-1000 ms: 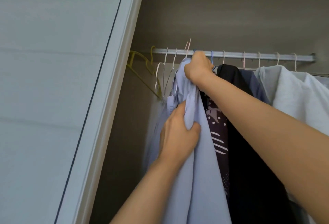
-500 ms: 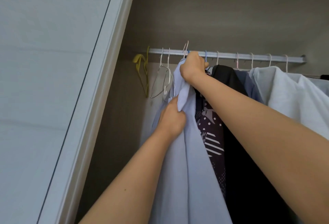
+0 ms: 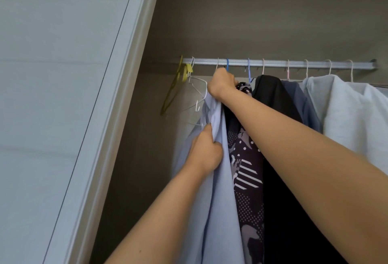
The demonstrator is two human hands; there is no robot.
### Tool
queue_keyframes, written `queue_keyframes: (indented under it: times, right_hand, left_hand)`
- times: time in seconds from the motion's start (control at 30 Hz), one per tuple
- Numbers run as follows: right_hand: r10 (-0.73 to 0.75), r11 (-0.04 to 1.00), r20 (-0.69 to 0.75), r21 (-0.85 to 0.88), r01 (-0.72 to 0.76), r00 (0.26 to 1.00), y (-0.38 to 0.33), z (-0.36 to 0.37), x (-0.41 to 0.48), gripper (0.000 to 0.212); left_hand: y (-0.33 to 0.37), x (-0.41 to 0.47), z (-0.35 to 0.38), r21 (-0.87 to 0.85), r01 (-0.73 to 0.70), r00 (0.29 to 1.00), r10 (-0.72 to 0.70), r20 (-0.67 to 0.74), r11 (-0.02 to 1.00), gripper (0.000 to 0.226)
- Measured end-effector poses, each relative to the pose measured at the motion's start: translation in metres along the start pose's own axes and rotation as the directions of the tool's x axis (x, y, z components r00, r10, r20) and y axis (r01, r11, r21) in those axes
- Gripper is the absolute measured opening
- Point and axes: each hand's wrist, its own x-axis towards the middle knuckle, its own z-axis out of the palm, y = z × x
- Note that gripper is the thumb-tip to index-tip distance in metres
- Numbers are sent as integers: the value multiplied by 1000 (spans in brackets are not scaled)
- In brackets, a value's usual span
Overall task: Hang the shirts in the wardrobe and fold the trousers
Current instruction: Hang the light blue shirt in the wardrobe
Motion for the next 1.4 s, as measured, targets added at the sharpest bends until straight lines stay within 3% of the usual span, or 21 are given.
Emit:
queue_keyframes:
  times: [0.2,0.43,0.6,0.77,1.03,1.17,1.4]
  right_hand:
    - [-95,995,63,-6,96,993,11,-10,-7,37]
    - [-218,954,52,-200,224,975,20,-38,-31,38]
    - [-274,934,44,-225,277,961,32,-45,-36,40]
    - [-352,876,49,-333,348,935,35,-40,-52,11]
    - [-453,770,50,-482,418,890,43,-33,-89,35]
    - [-500,763,16,-464,449,866,54,-28,-118,36]
    - [-511,828,-60,-301,473,857,71,-37,-178,40]
  left_hand:
    - [-6,-22,2,39,-35,995,39,-87,999,50]
    - [13,-43,12,74,-139,990,141,-29,988,56]
    - [13,-44,10,4,-105,994,105,-31,994,50]
    - [8,-49,3,4,-58,996,58,-64,998,42]
    - [7,-67,-3,100,-102,990,111,-87,990,44]
    - [4,-81,-6,131,-124,986,137,-92,984,31]
    - [8,-118,-19,332,-58,977,122,-177,942,45]
